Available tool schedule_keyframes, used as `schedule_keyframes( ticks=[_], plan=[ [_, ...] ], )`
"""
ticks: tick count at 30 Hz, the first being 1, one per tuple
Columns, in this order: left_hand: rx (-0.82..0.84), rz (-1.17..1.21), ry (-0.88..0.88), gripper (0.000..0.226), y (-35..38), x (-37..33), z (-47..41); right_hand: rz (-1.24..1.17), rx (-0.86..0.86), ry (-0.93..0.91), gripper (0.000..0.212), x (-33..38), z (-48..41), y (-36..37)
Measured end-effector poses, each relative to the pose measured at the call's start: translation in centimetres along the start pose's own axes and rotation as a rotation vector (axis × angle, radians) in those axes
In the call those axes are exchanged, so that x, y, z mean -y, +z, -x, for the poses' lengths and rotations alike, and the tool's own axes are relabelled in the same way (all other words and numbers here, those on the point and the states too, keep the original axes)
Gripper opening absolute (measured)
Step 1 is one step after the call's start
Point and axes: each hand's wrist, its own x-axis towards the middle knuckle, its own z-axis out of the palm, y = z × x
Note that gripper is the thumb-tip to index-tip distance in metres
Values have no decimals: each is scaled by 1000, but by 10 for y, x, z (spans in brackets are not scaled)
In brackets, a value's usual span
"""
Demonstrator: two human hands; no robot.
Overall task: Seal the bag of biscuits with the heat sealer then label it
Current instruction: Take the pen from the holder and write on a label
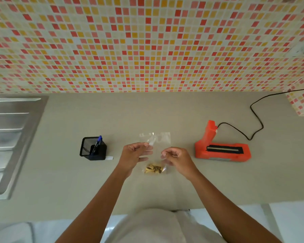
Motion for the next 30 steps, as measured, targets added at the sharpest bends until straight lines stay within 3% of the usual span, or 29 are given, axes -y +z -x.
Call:
schedule_keyframes(
  ticks=[8, 15, 18, 23, 30],
  plan=[
    [19, -56, -67, 21, -19, -2, -70, 34, -195, 62, 10, 3, -42, 18],
    [-112, -134, -139, 10, -17, 20, -105, 143, -313, 130, 18, -26, -72, 19],
    [-149, -183, -141, 19, -11, 32, -99, 154, -326, 164, 28, -26, -71, 21],
    [-194, -239, -141, 53, -12, 51, -85, 201, -277, 170, 27, -30, -60, 20],
    [-179, -368, -52, 6, -9, 71, -56, 234, -147, 139, 11, -47, -39, 19]
  ],
)
